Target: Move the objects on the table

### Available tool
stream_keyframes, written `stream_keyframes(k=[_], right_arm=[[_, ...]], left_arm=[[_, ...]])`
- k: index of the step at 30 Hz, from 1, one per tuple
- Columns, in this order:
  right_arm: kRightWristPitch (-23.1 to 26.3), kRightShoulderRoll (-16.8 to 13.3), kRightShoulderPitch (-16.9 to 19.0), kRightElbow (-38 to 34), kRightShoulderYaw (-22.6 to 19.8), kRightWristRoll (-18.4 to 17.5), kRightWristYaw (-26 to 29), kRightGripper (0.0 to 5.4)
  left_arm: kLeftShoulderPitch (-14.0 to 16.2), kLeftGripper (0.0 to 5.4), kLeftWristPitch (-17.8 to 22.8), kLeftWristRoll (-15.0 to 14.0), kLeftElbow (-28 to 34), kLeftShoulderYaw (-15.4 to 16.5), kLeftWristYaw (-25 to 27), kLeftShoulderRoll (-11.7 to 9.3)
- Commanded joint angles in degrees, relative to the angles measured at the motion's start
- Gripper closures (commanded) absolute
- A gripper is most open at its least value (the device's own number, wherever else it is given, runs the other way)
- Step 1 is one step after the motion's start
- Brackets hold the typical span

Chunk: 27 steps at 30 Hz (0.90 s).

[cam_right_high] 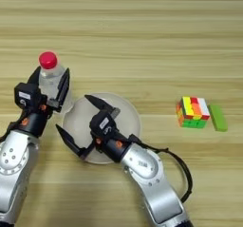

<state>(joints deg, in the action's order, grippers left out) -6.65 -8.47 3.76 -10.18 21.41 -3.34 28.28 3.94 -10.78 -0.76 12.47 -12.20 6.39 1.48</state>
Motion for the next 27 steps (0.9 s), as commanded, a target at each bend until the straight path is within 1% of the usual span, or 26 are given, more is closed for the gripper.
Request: stream_keyframes(k=[1, 5, 8, 16, 21, 27], right_arm=[[-0.36, 0.61, -1.51, 2.0, 0.84, 2.07, -1.04, 0.0], [-1.06, 1.27, -2.93, 4.01, 0.35, 3.41, -2.66, 0.0], [-1.37, 1.53, -3.65, 4.82, -0.06, 3.6, -3.46, 0.0], [-2.24, 1.91, -4.64, 6.31, -0.46, 4.29, -4.55, 0.0], [-2.52, 2.03, -4.89, 6.79, -0.63, 4.31, -4.61, 0.0], [-2.82, 2.45, -5.41, 7.54, -0.99, 4.11, -4.92, 0.0]], left_arm=[[0.21, 2.43, 0.52, 0.01, 1.63, -2.73, 0.93, 0.86], [0.75, 2.43, 1.1, 0.11, 2.24, -5.62, 2.06, 0.99], [1.32, 2.44, 1.98, -1.89, 3.2, -7.27, 3.48, 1.27], [1.36, 2.45, 2.77, -2.74, 3.75, -7.42, 3.82, 0.71], [1.21, 2.45, 2.9, -2.53, 3.11, -7.51, 3.67, 1.06], [1.25, 2.45, 3.12, -2.7, 2.4, -8.55, 4.07, 1.4]])
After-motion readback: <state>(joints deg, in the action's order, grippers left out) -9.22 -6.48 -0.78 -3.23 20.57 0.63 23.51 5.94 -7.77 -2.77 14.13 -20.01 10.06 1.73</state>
